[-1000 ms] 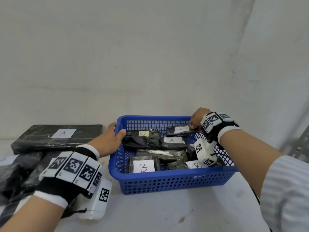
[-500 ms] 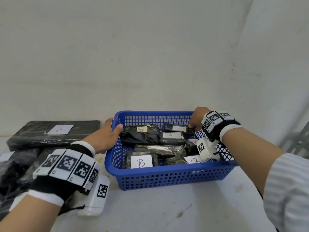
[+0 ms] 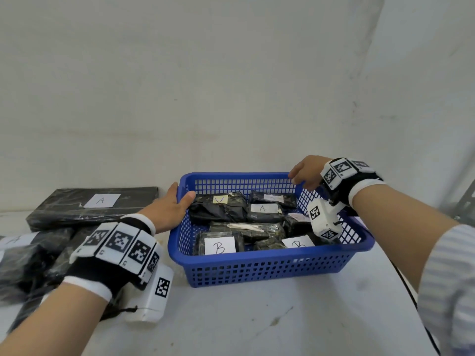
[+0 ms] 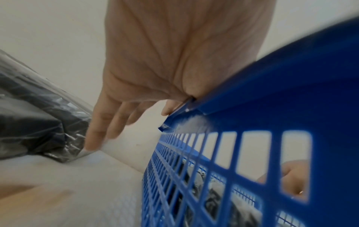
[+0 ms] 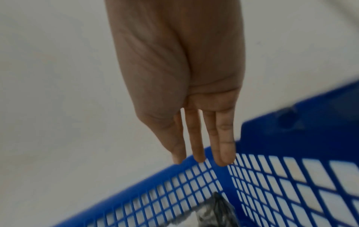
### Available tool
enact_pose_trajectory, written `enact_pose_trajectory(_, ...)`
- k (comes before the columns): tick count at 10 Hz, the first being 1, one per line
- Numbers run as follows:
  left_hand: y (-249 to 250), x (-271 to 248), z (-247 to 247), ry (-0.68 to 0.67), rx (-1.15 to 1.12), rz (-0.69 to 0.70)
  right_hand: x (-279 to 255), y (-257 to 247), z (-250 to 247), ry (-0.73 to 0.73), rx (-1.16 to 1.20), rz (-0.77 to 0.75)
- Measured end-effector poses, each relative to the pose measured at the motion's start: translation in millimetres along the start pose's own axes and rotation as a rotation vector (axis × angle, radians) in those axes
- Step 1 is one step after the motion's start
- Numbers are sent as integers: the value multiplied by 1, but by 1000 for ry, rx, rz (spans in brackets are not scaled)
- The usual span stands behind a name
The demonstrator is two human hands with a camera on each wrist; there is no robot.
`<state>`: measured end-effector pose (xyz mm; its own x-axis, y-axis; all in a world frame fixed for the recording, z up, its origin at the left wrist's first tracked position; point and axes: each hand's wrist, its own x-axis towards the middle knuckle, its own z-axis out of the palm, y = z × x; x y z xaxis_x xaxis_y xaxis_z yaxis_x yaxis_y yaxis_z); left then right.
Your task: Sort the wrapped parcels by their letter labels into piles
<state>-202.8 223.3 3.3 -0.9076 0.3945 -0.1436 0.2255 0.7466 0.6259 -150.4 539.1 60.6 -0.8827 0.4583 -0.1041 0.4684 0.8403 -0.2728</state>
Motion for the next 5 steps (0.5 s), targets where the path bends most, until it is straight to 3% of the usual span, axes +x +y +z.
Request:
enact_pose_trajectory(1, 1, -11, -9, 38, 40, -60, -15, 0, -18, 8, 292, 14)
enact_pose_trajectory(2, 7, -24, -19, 182, 30, 20, -41, -4, -29, 51, 489, -8)
enact_pose_trajectory(3, 12, -36, -26, 278, -17, 120, -64, -1, -24, 201, 589, -17)
enact_pose_trajectory(5, 7, -66, -18, 319, 61, 73, -120, 12, 22, 409, 625, 4)
